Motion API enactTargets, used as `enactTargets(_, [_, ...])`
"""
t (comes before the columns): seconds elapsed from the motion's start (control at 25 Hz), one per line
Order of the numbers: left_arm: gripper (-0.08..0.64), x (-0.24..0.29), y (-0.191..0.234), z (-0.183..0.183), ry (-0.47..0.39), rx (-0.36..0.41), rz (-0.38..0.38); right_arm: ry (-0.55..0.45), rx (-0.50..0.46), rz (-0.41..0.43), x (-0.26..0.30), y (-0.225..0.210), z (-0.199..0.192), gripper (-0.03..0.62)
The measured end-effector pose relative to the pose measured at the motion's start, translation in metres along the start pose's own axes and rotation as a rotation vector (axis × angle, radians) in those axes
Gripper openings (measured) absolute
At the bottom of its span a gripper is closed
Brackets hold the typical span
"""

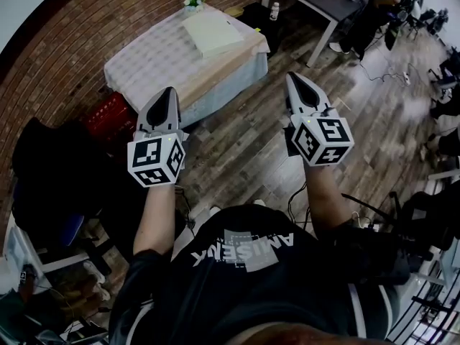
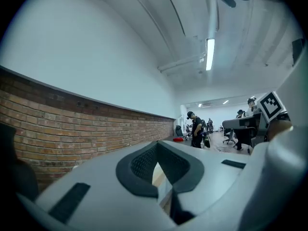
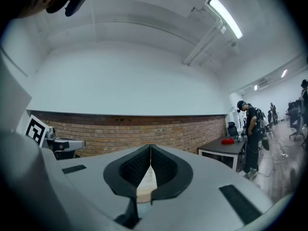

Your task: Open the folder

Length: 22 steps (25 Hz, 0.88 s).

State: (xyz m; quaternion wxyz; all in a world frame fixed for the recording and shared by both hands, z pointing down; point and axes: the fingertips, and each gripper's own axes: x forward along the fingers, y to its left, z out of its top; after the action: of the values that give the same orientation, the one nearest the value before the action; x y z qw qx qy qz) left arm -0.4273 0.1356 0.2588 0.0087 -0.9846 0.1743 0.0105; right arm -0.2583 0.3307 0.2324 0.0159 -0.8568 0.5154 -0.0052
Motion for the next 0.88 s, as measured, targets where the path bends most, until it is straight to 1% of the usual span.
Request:
enactTargets(0.08, [0.012, -0.003, 0.002, -0.001, -0.001, 0.002, -0.002, -0.007, 0.016, 0.008, 0.000, 0.003, 0.000, 0.041])
enactTargets(0.24, [0.012, -0.008, 0.009, -0.003, -0.004, -0.006, -0.016, -0.005, 0.015, 0.000, 0.001, 0.013, 0.000, 0.041])
enactTargets(0.48, [0.012, -0.016, 0.029, -0.006, -0.015, -0.007, -0.052, 0.002, -0.008, -0.030, 0.005, 0.038, -0.002, 0.041])
enactTargets(0.6, [0.012, -0.020, 0.037, -0.010, -0.014, -0.005, -0.069, 0.006, -0.010, -0.032, 0.006, 0.052, -0.006, 0.041])
enactTargets(0.88, [0.012, -0.019, 0.041, -0.018, -0.016, -0.004, -0.123, 0.009, -0.036, -0.044, 0.009, 0.066, -0.006, 0.041])
